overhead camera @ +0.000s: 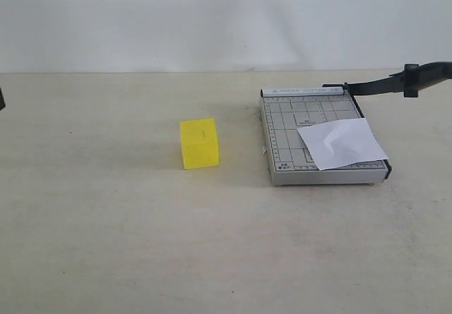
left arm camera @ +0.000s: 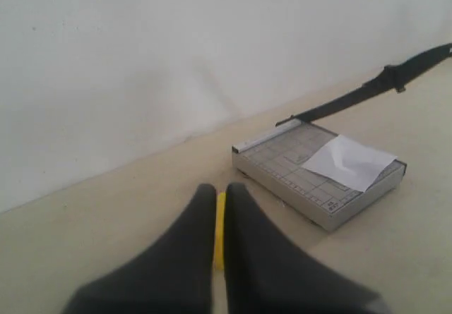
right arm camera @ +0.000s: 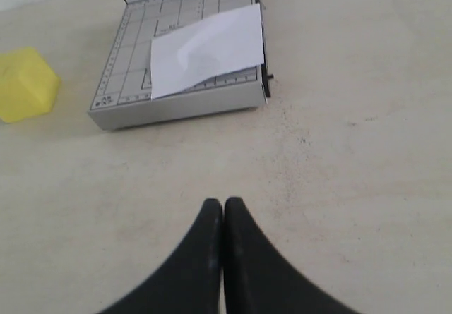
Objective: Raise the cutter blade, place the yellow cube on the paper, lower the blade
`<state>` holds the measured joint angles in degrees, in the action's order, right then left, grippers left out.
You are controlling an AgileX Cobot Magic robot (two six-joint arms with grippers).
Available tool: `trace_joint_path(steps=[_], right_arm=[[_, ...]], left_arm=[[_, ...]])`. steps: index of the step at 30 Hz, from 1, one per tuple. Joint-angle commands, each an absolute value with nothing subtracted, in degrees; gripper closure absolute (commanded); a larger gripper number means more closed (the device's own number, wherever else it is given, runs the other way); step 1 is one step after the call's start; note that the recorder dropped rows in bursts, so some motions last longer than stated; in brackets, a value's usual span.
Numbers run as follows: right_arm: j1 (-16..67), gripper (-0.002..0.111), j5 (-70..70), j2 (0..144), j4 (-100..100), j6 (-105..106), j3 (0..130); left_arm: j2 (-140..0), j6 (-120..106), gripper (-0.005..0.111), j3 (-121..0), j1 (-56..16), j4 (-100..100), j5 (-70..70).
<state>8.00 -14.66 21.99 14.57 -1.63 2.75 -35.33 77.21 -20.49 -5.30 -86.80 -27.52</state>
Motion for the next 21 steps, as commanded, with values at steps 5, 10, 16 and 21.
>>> trace_joint_path(steps=[5,10,16,21], right_arm=[[7.98,0.108,-14.85,21.87,14.69,-1.42,0.52],[7.98,0.108,-14.85,21.87,14.69,-1.42,0.52],[7.98,0.108,-14.85,21.87,14.69,-1.42,0.52],[7.98,0.108,-14.85,21.87,14.69,-1.42,0.52]], left_arm=[[-49.98,70.54,0.102,-25.41,-10.65,-87.88,-25.95],[-58.12,68.57,0.102,-27.71,-15.65,-87.17,-22.74],[-66.74,67.04,0.102,-32.36,-24.14,-85.85,-18.63],[-74.08,65.4,0.102,-38.3,-31.07,-85.85,-14.45]])
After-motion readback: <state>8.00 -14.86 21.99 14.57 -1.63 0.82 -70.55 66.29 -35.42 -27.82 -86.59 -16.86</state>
